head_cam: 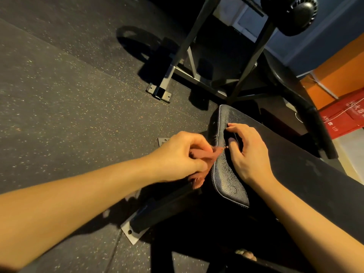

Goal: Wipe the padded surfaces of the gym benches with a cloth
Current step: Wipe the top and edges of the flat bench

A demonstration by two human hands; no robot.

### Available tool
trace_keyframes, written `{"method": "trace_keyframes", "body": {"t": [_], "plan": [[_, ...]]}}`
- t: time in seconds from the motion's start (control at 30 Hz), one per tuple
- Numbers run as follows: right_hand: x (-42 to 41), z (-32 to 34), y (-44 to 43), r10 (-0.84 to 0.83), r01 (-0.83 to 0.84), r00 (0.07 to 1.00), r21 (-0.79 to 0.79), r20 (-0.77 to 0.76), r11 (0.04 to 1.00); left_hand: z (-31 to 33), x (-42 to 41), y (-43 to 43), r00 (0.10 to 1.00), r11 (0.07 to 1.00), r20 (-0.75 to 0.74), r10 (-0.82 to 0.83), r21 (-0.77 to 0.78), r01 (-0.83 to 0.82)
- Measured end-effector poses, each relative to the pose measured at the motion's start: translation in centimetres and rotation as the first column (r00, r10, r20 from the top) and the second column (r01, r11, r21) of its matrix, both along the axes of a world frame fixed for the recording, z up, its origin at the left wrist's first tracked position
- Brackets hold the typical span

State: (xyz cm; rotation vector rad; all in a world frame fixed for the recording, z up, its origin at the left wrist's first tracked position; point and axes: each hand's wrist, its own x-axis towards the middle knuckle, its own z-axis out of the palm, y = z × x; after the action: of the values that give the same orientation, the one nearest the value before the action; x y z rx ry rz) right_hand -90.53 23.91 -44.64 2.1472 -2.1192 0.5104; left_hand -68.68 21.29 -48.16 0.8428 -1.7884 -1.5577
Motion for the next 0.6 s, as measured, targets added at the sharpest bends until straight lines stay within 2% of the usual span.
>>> {"method": "trace_keyframes", "body": {"t": [0.1, 0.13, 0.17, 0.2, 0.27, 0.3, 0.33, 0.4, 0.47, 0.53, 0.6], "plan": [[-0.1, 0.0, -0.1, 0.008, -0.008, 1.0, 0.005, -0.012, 1.0, 0.5, 1.7, -0.7, 0.953, 0.944, 0.009, -0.304, 0.14, 0.3], [-0.1, 0.0, -0.1, 0.005, -0.005, 1.0, 0.007, -0.013, 1.0, 0.4, 2.1, -1.0, 0.933, 0.923, 0.032, -0.36, 0.158, 0.35], [-0.1, 0.1, -0.1, 0.003, -0.003, 1.0, 0.009, -0.011, 1.0, 0.2, 2.3, -1.4, 0.937, 0.931, 0.068, -0.344, 0.157, 0.33], [-0.1, 0.1, -0.1, 0.002, -0.002, 1.0, 0.01, -0.01, 1.0, -0.1, 2.3, -1.8, 0.963, 0.963, 0.109, -0.245, 0.14, 0.229], [0.0, 0.1, -0.1, 0.005, -0.005, 1.0, 0.005, -0.007, 1.0, -0.7, 1.8, -1.8, 0.986, 0.995, 0.154, 0.063, 0.067, -0.074], [0.0, 0.1, -0.1, 0.006, -0.006, 1.0, 0.004, -0.003, 1.0, -0.6, 1.4, -1.4, 0.982, 0.987, 0.124, 0.143, 0.06, -0.151], [0.1, 0.1, 0.0, 0.004, -0.004, 1.0, 0.005, 0.002, 1.0, -0.5, 0.9, -0.8, 0.987, 0.985, 0.073, 0.144, 0.081, -0.15], [0.1, 0.1, 0.0, -0.003, 0.003, 1.0, 0.008, 0.008, 1.0, -0.4, 0.2, -0.3, 0.999, 0.993, 0.025, 0.022, 0.116, -0.025], [0.1, 0.2, -0.1, -0.008, 0.008, 1.0, 0.013, 0.006, 1.0, 0.3, 0.8, -1.1, 0.985, 0.983, 0.086, -0.153, 0.116, 0.142], [0.2, 0.2, 0.0, -0.008, 0.008, 1.0, 0.011, 0.009, 1.0, 1.0, 1.6, -2.4, 0.944, 0.941, 0.12, -0.307, 0.184, 0.283], [0.2, 0.2, 0.1, -0.007, 0.007, 1.0, 0.008, 0.014, 1.0, 1.3, 1.5, -3.5, 0.948, 0.955, 0.167, -0.271, 0.174, 0.242]]}}
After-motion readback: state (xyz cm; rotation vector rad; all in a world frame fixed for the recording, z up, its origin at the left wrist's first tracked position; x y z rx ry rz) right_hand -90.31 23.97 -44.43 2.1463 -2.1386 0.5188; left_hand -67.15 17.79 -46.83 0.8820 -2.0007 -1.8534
